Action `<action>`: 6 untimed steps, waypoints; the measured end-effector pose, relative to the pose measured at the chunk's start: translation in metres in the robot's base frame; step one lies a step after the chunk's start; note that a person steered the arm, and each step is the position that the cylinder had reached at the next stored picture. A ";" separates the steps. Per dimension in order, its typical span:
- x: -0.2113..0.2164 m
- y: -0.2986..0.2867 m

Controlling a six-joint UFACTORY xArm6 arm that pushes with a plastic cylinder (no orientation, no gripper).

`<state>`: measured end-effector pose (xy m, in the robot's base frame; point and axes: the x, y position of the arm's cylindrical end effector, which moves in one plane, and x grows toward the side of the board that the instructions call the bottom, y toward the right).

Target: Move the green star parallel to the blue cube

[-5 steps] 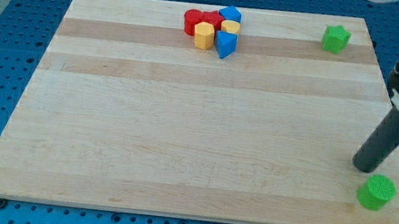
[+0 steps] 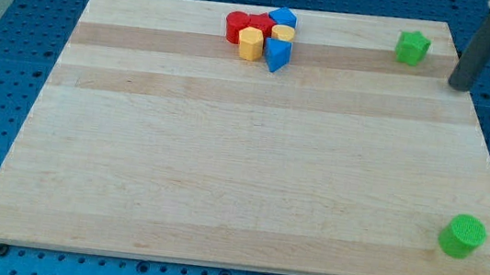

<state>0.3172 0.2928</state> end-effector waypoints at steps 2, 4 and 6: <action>-0.077 0.008; -0.087 -0.050; -0.084 -0.062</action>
